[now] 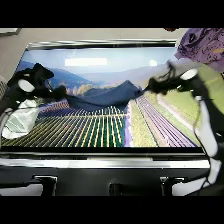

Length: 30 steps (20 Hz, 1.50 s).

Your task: Fold the clothes and pants, and hang the long-sleeved shirts on hangers.

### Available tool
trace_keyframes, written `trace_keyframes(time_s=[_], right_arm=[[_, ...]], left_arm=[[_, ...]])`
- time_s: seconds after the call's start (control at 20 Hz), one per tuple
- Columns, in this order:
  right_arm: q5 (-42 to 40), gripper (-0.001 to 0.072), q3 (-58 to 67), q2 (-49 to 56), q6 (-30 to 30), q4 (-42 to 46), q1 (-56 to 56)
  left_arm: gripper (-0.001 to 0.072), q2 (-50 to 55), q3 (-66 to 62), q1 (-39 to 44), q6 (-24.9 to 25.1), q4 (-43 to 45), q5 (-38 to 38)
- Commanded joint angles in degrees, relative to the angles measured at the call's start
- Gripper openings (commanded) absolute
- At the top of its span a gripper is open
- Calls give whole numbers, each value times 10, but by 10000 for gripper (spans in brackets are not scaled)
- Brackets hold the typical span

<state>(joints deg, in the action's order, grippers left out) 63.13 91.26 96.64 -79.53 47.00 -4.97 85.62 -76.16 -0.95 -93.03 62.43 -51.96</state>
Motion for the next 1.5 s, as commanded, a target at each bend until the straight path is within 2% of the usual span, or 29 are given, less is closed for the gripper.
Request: trace_keyframes(time_s=[0.0,0.15,0.25,0.45,0.55,0.7,0.85,1.1,1.2,1.3,1.45], right_arm=[[-18,28,82,-129,-26,60,-37],[-20,29,183,-250,-35,141,-66],[-21,29,230,-327,-66,214,-80],[-68,29,242,-468,-128,344,-80],[-93,29,242,-504,-138,371,-80],[-97,29,242,-501,-167,377,-80],[-35,29,242,-435,-229,325,-80],[194,30,242,-205,-216,141,-76],[255,29,242,-93,-196,153,-49],[257,29,242,13,-179,171,-12],[197,29,242,139,-169,191,36]], left_arm=[[15,-81,-113,0,2,70,-8],[15,-155,-240,0,2,97,-35],[16,-207,-294,0,2,98,-49],[16,-318,-311,7,-1,98,-71],[16,-356,-311,8,-17,98,-89],[17,-370,-311,8,-46,98,-109],[17,-340,-283,8,-46,97,-147],[18,-224,-154,25,-45,94,-155],[19,-145,-110,37,-45,94,-153],[18,-54,-83,43,-46,94,-129],[18,78,-81,42,-48,80,-84]])
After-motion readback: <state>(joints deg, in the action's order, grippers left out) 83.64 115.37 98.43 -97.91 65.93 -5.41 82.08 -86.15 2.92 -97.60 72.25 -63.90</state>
